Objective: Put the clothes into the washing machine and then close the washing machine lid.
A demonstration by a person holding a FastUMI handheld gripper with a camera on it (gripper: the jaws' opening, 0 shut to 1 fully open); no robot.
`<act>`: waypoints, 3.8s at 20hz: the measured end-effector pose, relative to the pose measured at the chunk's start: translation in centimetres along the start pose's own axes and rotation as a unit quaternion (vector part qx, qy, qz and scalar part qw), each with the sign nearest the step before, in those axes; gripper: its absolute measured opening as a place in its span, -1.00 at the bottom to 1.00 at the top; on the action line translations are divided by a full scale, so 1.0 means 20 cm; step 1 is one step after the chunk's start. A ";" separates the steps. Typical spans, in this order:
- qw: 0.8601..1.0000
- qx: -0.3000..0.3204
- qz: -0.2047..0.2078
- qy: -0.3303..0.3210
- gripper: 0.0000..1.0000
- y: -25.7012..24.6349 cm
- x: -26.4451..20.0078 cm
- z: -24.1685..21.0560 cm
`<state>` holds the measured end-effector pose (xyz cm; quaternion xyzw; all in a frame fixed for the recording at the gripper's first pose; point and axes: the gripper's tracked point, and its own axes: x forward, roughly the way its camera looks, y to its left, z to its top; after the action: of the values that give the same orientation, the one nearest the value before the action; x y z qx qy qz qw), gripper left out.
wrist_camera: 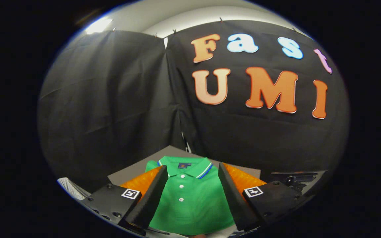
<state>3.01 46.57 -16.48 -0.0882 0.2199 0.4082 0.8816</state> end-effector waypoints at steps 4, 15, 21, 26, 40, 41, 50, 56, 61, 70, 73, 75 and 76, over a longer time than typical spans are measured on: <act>0.997 -0.013 0.002 0.077 0.98 0.06 0.16 -0.30; 0.997 -0.024 0.003 0.074 0.77 0.01 0.21 -0.45; 0.996 -0.046 -0.012 0.075 0.04 -0.01 0.20 -0.46; 0.997 -0.061 -0.022 0.048 -0.45 -0.01 0.16 -0.43; 0.991 0.029 -0.021 -0.127 -0.55 -0.32 -0.47 0.03; 0.990 0.034 -0.031 -0.135 -0.55 -0.38 -0.53 0.05; 0.970 0.090 -0.162 -0.155 -0.55 -1.16 -0.95 -0.07; 0.962 0.108 -0.216 -0.128 -0.55 -1.59 -1.02 -0.33; 0.969 0.114 -0.196 -0.095 -0.55 -1.76 -0.87 -0.54; 0.971 0.175 -0.164 -0.016 -0.54 -1.92 -0.55 -1.06; 0.964 0.201 -0.173 0.016 -0.54 -1.93 -0.42 -1.21; 0.959 0.211 -0.187 0.040 -0.54 -1.93 -0.35 -1.30; 0.957 0.209 -0.194 0.049 -0.54 -1.93 -0.31 -1.35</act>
<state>20.22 8.17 -38.43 0.0370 0.3222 0.1697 0.9306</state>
